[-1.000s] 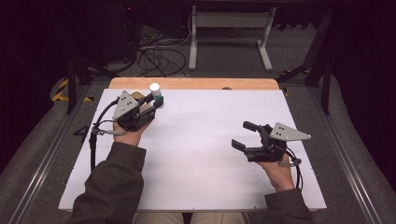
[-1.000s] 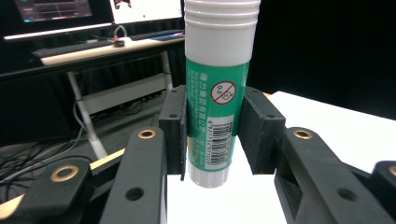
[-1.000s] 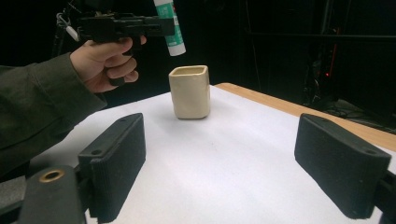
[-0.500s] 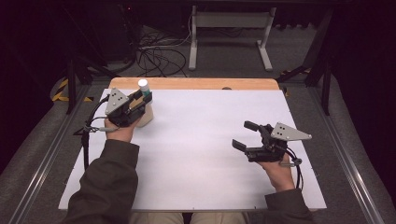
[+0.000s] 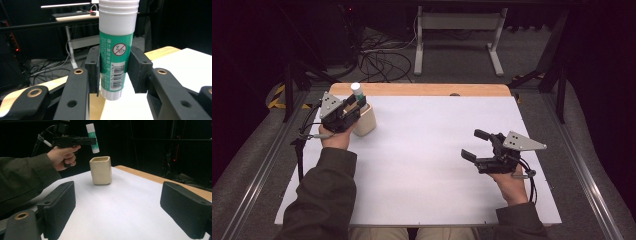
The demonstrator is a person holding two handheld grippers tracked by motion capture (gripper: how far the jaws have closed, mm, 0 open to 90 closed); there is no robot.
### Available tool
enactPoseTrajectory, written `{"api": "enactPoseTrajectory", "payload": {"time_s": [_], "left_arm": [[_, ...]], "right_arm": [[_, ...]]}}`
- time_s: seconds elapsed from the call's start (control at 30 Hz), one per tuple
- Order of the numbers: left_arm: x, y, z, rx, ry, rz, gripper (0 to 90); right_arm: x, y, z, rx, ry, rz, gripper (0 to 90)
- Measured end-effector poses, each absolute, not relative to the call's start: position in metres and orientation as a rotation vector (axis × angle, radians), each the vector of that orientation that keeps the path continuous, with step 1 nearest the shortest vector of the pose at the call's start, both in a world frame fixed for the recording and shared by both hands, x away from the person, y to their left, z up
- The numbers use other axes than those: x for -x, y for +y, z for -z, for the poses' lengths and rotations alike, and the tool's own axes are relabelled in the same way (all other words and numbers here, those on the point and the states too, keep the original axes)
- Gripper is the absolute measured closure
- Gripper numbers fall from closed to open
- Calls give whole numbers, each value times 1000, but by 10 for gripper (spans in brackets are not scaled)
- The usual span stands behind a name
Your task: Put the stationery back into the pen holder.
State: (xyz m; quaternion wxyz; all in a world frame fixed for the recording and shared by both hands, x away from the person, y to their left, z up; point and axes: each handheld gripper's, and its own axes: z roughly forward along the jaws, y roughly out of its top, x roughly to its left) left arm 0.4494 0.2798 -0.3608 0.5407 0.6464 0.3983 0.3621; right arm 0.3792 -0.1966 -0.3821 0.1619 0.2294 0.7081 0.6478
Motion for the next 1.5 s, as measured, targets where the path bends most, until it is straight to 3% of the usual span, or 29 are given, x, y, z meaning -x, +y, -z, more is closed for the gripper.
{"api": "enactPoseTrajectory", "payload": {"time_s": [0.8, 1.5], "left_arm": [[-473, 296, 393, -1552, 1125, -835, 653], [-477, 294, 407, -1590, 1174, -797, 644]], "right_arm": [[-379, -197, 382, -659, 2028, -1834, 140], [-379, -196, 383, -663, 2035, -1827, 142]]}}
